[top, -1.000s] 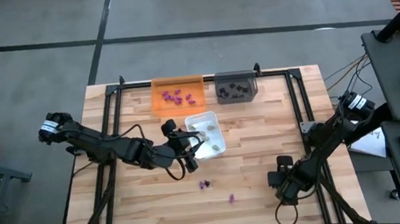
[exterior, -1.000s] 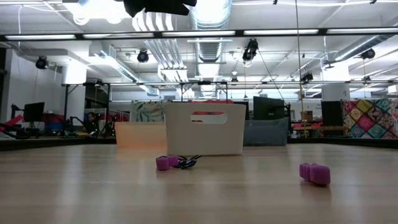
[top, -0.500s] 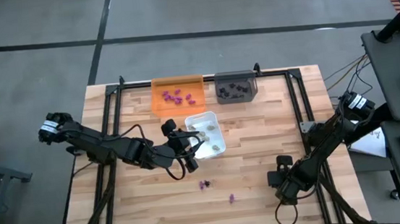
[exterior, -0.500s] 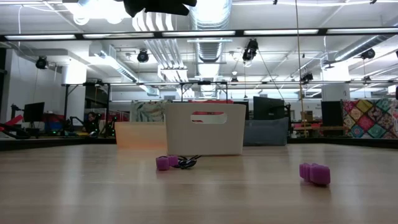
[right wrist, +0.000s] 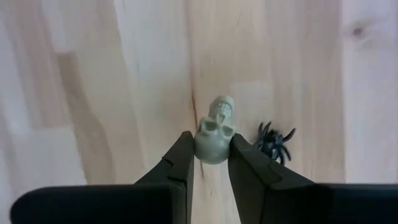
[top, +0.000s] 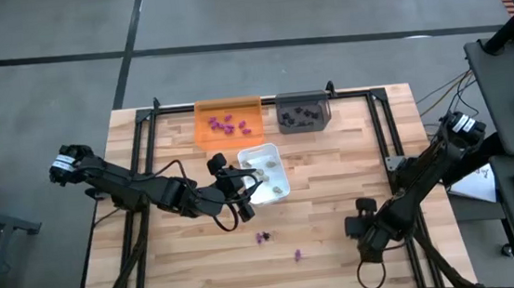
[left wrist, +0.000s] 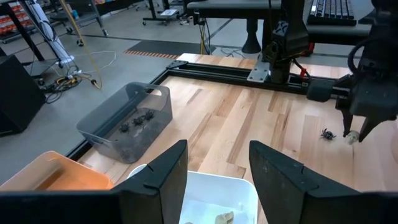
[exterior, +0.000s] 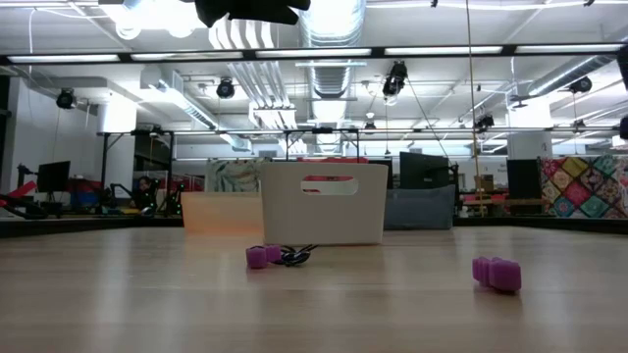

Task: Sort Halloween decoration
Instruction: Put the white skull toy into the white bin, then put the purple skeleton toy into the orange bin

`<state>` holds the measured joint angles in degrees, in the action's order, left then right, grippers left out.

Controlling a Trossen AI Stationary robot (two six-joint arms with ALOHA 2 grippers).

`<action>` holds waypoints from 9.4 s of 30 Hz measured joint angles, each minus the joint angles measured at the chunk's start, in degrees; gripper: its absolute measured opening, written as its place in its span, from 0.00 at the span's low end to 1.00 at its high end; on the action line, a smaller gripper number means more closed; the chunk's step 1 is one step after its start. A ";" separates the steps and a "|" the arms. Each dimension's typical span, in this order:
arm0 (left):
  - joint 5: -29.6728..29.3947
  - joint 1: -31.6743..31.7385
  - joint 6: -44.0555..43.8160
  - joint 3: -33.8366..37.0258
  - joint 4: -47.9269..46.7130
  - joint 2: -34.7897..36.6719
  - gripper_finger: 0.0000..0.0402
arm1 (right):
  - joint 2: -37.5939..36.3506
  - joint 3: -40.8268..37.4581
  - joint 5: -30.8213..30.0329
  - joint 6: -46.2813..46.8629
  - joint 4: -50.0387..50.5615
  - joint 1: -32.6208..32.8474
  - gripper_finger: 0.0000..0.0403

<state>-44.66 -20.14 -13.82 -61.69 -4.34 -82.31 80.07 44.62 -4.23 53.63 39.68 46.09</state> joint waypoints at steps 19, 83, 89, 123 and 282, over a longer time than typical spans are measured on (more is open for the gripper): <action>0.00 0.00 -0.01 0.00 0.06 0.00 0.39 | -6.45 8.20 -15.36 -32.41 -9.35 -18.17 0.15; 17.00 -2.46 -4.76 0.00 -10.56 -2.68 0.39 | -4.56 8.59 -11.84 -55.73 -35.00 -42.38 0.27; 17.05 -5.56 -4.57 0.00 -10.42 -5.30 0.39 | -10.04 8.57 -12.30 -53.98 -30.25 -36.33 0.24; 16.63 -13.09 -23.46 -0.02 -8.70 -21.40 0.43 | -11.71 8.14 -20.00 -49.07 -27.91 -16.57 0.22; 24.79 40.75 2.47 16.52 2.95 7.11 0.19 | -11.67 3.52 -27.48 -47.21 -30.96 -17.31 0.19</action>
<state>-19.88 20.61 -11.35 -45.17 -1.39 -75.20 68.40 48.14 -31.71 6.42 8.72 28.77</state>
